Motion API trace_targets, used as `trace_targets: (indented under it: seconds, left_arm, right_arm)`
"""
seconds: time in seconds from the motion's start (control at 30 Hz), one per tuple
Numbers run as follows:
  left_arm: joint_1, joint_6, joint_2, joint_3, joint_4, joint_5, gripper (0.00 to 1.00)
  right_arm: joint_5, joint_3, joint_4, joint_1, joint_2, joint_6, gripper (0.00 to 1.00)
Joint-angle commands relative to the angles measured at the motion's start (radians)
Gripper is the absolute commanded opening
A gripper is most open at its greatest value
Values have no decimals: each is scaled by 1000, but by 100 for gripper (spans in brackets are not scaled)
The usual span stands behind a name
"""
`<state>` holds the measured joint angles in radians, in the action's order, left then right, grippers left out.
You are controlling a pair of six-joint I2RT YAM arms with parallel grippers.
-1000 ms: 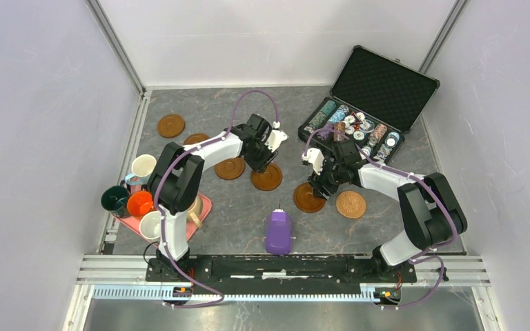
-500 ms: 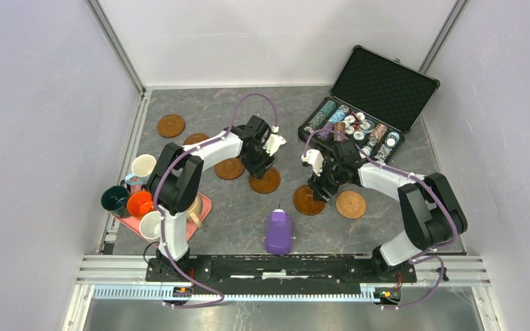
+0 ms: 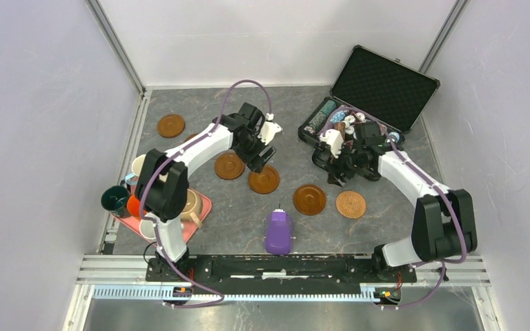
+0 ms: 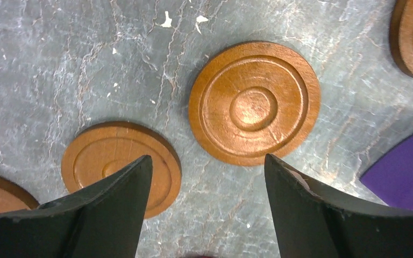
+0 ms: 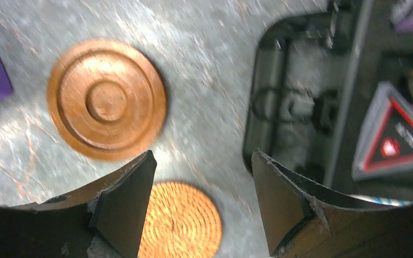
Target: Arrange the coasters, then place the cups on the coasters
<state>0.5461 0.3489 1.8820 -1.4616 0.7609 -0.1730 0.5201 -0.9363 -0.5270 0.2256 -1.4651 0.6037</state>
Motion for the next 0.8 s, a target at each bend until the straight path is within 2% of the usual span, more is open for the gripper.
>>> trace_targets:
  seconds: [0.0,0.13,0.4,0.43,0.5,0.77]
  left_arm:
    - [-24,-32,-89,-30,57,-56,84]
    - [-31,-37,-121,-11,63,-57,84]
    - [-37,-59,-146,19,67,-34,87]
    - [-39,-65,-150,22,68,-31,88]
    - [-48,-72,-157,27,68,-32,99]
    - [-82,-79,-185,45,67,-40,100]
  right_arm:
    - [-36,43,-160,-93,72,171,73]
    - [-119,121,-175,-120,106,242,69]
    - [-239,191,-99,-127,62,255,66]
    - [-243,199,-99,-128,53,260,66]
    - [-243,215,-108,-127,45,271,64]
    - [-180,267,-189,-125,82,301,58]
